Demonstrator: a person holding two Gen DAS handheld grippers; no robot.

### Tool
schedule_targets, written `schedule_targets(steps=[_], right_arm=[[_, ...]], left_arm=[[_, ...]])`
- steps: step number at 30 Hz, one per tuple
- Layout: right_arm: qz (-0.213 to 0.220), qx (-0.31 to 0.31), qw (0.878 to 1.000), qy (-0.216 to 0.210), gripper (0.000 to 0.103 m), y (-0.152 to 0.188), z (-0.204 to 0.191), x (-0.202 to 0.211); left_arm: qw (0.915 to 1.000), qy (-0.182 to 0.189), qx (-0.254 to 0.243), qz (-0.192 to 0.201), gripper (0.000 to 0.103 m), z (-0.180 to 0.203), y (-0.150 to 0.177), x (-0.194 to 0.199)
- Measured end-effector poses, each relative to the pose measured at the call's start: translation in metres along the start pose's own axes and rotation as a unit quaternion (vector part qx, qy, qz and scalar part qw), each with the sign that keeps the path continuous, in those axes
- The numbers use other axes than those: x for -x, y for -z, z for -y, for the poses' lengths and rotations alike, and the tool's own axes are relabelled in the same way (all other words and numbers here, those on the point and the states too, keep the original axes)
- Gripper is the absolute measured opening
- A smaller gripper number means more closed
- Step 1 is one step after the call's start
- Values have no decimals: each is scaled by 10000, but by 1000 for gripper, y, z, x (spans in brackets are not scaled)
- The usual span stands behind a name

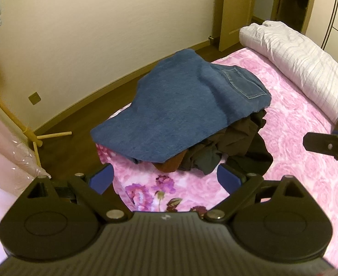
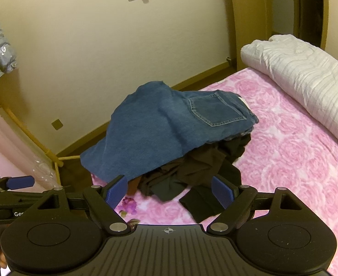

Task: Fold clothes
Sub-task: 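Approach the pile of blue jeans with both grippers open, then grasp the blue jeans with the left gripper while the right gripper grasps them too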

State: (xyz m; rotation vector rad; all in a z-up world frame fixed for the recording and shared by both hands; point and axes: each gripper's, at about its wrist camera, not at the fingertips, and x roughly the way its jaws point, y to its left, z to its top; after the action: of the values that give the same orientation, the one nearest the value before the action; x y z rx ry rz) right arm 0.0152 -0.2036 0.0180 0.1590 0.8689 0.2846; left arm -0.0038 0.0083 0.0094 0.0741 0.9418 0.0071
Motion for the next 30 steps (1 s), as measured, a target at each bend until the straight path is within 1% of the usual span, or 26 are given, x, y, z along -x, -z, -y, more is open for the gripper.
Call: schedule_targets(steps=[14,18,21,24,27,29,30], right_arm=[[-8,-52,10000,-83,83,3,9,1],[-23,-64,9999,-113,83,6,14,1],[-37,-89,9999,-135,83,9,21,2],[-29,-166,9998,-118,83,10,28,0],[-7,-320,9994,-99,83,8,36,-6],[16,-454,9989,-102,83,4,40,-12],[36,-524,9986,-102,83,2,43,-16]], left_arm=[[10000,-48,-10,-23,95,7,6,5],[10000,-70,60,7,95,9,10,9],[9999,25,167,22,95,6,13,11],[9999,63,112,56,95,0,11,12],[9999,123,63,10,95,-12,0,2],[9999,83,-66,-4,95,-16,-12,-10],[9998,28,-215,28,95,-18,-22,-20]])
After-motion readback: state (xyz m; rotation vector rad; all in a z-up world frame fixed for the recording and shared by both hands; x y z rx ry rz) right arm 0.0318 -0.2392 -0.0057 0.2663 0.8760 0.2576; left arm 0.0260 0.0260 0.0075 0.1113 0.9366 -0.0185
